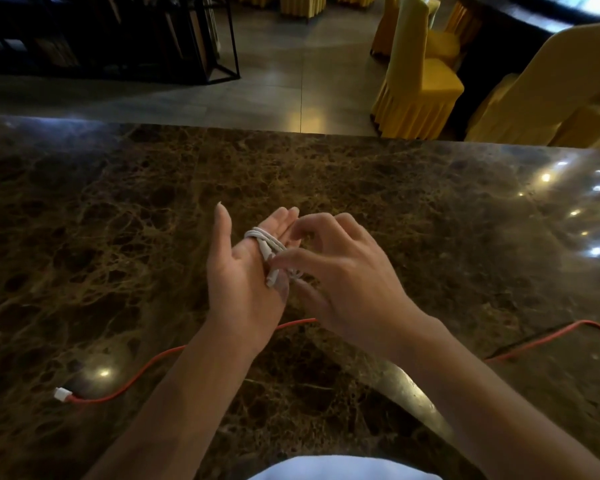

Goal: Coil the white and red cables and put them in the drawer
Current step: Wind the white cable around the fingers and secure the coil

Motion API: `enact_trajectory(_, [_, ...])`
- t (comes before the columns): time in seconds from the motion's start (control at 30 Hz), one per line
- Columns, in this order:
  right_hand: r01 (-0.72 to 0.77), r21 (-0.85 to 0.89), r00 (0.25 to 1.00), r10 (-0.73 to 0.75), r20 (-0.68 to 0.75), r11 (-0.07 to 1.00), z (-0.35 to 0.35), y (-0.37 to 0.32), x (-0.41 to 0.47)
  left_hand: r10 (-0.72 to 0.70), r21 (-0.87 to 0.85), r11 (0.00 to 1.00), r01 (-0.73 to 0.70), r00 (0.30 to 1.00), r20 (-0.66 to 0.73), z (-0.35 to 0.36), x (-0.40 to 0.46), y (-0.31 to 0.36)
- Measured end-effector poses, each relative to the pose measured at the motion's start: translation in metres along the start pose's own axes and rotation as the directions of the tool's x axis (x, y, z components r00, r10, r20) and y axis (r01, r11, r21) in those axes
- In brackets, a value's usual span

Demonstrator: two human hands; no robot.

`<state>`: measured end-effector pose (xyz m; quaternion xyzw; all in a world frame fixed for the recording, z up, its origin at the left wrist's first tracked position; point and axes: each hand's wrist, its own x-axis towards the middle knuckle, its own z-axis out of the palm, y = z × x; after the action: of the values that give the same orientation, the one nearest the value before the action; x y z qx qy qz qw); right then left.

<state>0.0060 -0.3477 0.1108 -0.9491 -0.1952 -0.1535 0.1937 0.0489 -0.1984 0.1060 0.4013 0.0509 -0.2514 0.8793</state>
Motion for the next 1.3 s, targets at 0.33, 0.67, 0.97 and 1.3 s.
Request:
enact_trajectory(0.33, [-0.329,0.388,0.927,0.215,0.308,0.861,0.015,-0.007,0.009,0.019,0.111,0.994,-0.015,0.999,-0.035,-0.005,0.0,-0.013])
enact_trajectory(0.67, [-0.405,0.267,0.898,0.325,0.298,0.875,0.036,-0.008,0.008,0.154,0.343,0.933,-0.11,0.983,-0.103,-0.008,0.012,-0.028])
enact_trajectory(0.97, [-0.303,0.541,0.919,0.092,0.382,0.784,0.011,0.015,-0.003,-0.213,-0.278,0.942,0.19,0.976,-0.054,-0.012,0.015,-0.01])
enact_trajectory(1.3, [-0.181,0.061,0.974,0.17,0.153,0.982,0.052,0.022,-0.032,-0.019,-0.431,0.902,0.005,0.999,-0.028,-0.015,0.004,-0.015])
